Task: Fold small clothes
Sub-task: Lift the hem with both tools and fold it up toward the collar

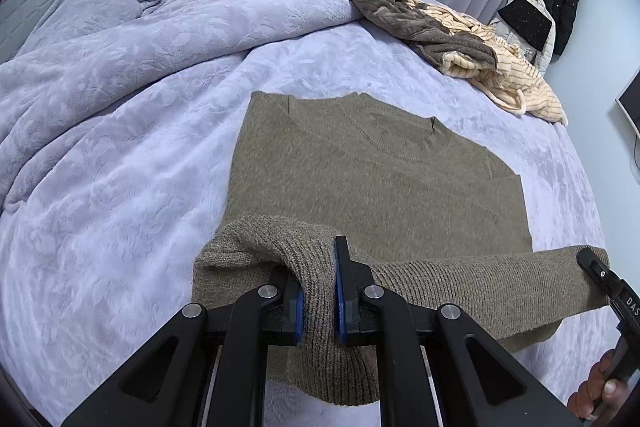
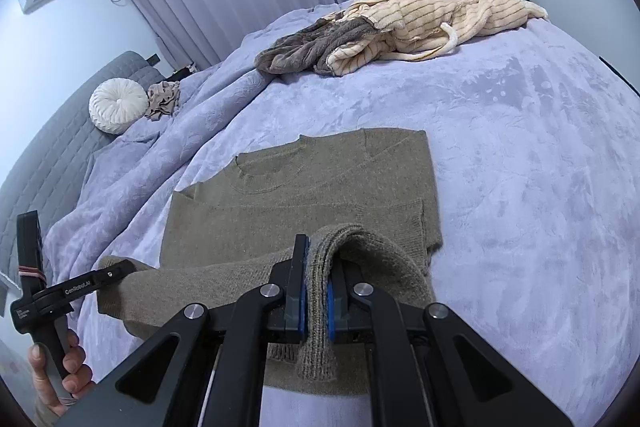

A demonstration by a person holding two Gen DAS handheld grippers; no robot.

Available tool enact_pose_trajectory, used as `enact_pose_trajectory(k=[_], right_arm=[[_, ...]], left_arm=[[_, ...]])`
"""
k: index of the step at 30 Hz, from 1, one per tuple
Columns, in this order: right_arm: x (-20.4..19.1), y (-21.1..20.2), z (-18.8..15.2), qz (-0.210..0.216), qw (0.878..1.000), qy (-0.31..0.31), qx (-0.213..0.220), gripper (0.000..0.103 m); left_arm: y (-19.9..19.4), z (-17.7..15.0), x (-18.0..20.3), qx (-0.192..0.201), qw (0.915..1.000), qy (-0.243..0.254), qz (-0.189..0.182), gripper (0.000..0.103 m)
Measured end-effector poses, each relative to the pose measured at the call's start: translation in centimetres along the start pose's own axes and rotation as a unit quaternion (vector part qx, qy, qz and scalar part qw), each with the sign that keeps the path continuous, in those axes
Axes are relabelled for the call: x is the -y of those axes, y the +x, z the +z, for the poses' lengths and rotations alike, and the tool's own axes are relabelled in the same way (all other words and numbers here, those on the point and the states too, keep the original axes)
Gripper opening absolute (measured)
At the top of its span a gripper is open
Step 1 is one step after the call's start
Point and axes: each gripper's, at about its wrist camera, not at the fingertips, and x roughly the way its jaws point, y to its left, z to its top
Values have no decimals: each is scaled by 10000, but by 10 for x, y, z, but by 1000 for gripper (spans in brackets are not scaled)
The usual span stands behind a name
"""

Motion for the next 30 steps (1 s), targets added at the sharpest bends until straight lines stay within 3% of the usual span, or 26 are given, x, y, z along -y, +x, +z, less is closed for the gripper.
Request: enact_pose_trajectory(k=[17,30], right_arm=[[3,38,43,-109,9998,160,-49,7],[27,98,75,-291,9974,538,-381,7]], left_arm=[[34,50,13,-54,9999,113,72,13],[94,96,23,-398,9991,143,79,13]])
